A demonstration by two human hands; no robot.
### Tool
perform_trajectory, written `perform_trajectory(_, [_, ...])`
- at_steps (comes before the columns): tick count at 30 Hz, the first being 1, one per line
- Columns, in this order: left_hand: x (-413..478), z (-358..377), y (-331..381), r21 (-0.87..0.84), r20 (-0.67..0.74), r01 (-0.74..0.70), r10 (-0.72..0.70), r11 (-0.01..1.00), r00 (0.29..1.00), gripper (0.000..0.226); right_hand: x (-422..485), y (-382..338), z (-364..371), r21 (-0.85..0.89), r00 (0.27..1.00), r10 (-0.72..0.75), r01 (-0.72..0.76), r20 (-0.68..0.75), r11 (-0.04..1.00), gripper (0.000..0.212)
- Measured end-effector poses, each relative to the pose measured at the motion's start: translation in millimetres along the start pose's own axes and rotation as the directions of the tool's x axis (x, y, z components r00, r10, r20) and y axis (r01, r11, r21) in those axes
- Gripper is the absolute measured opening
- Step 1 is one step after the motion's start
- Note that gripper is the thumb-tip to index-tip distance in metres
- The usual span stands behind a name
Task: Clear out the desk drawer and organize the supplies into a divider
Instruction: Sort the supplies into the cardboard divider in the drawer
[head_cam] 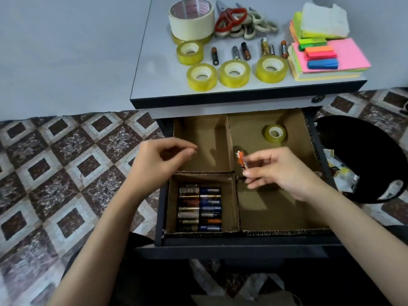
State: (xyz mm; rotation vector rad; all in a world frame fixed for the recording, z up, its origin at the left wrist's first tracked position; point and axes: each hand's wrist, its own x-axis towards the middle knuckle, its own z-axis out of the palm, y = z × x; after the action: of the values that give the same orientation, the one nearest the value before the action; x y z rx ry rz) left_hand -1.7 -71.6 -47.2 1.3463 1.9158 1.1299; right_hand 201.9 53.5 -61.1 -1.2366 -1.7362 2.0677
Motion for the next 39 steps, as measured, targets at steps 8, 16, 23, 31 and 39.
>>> perform_trajectory(8, [30, 12, -45, -0.183, -0.089, 0.126, -0.144, 0.975, 0.986, 0.010, -10, 10, 49, -0.761, 0.972, -0.196, 0.226, 0.133, 0.608, 0.024])
perform_trajectory(16, [38, 15, -53, -0.050, -0.074, 0.114, -0.118, 0.992, 0.990, 0.005, 20, 2, 73, -0.871, 0.870, 0.078, 0.478, 0.487, 0.116, 0.024])
perform_trajectory(23, [45, 15, -59, 0.083, -0.075, 0.049, -0.043, 0.995, 0.996, 0.009, 48, 8, 80, -0.864, 0.798, 0.340, 0.493, 0.497, 0.104, 0.017])
perform_trajectory(31, [53, 18, -62, 0.082, -0.088, 0.073, -0.066, 0.994, 0.994, 0.006, 55, 31, 97, -0.849, 0.839, 0.283, 0.332, 0.465, 0.411, 0.019])
perform_trajectory(39, [50, 18, -61, 0.067, -0.084, 0.070, -0.064, 0.995, 0.994, 0.007, 54, 52, 114, -0.787, 0.886, 0.194, 0.251, 0.421, 0.564, 0.015])
